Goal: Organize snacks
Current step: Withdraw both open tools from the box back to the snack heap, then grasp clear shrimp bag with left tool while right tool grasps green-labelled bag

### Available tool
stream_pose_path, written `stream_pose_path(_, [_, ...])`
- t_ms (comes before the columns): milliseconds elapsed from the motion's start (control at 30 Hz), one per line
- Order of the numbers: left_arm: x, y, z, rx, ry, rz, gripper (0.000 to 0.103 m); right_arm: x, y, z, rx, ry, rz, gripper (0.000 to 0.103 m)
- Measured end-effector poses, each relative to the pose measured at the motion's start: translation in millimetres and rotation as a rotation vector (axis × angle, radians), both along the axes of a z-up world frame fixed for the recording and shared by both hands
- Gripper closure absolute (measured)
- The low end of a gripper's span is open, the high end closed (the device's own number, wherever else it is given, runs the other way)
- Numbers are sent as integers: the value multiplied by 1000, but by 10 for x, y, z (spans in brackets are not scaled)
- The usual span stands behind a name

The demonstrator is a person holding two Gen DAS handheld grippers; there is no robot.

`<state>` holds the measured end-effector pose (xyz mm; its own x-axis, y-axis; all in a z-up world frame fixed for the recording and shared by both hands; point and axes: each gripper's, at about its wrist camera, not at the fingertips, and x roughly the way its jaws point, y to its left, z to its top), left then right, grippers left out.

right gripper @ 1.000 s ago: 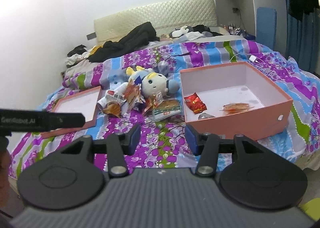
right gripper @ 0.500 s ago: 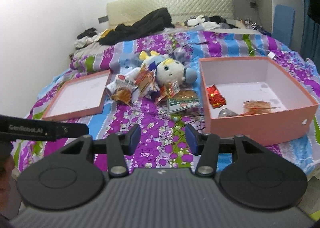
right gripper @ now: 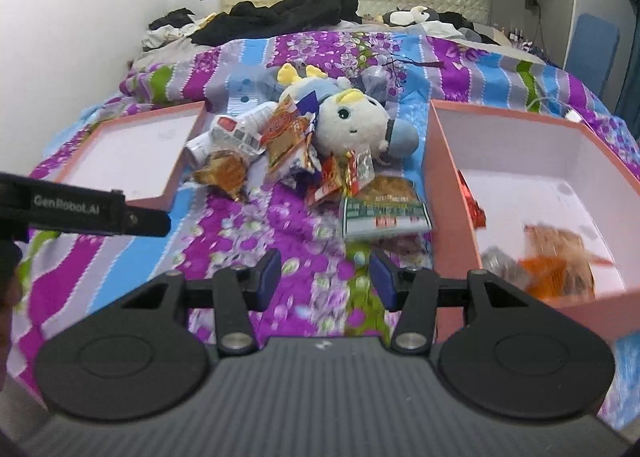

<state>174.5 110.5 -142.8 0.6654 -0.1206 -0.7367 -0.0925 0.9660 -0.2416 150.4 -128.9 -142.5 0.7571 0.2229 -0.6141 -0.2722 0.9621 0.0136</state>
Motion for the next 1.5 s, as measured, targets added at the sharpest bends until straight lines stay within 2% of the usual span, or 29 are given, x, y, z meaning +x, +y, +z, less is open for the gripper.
stream_pose_path(200, [651, 127, -192, 63, 3, -28, 28, 526, 118, -150, -50, -3, 5, 51])
stream_pose_path(267, [859, 154, -272, 115, 15, -34, 28, 700, 155, -253, -90, 5, 5, 42])
stream_pose_path(333, [1054, 200, -354, 114, 23, -41, 28, 854, 188, -363, -128, 13, 11, 39])
stream_pose_path(533, [1509, 231, -574, 159, 22, -47, 28, 1197, 363, -672, -283, 12, 56, 39])
stream_pose_path(700, [1740, 158, -754, 246, 48, -55, 28, 1334, 467, -861, -380, 14, 97, 41])
stream_pose_path(900, [1812, 172, -927, 259, 55, -52, 30, 1296, 548, -1014, -505, -16, 143, 52])
stream_pose_path(1000, [1830, 207, -1000, 257, 76, -47, 40, 1266, 562, -1052, -543, -30, 160, 55])
stream_pose_path(1067, [1820, 242, -1013, 239, 78, -41, 47, 1247, 567, -1039, -552, -39, 164, 66])
stream_pose_path(1300, [1711, 276, -911, 220, 72, -41, 56, 1114, 627, -878, -536, -64, 215, 91])
stream_pose_path(1333, [1686, 271, -887, 218, 71, -39, 57, 1087, 637, -848, -532, -66, 221, 100])
stream_pose_path(1500, [1472, 250, -715, 177, 62, -33, 59, 923, 618, -726, -523, -83, 215, 100])
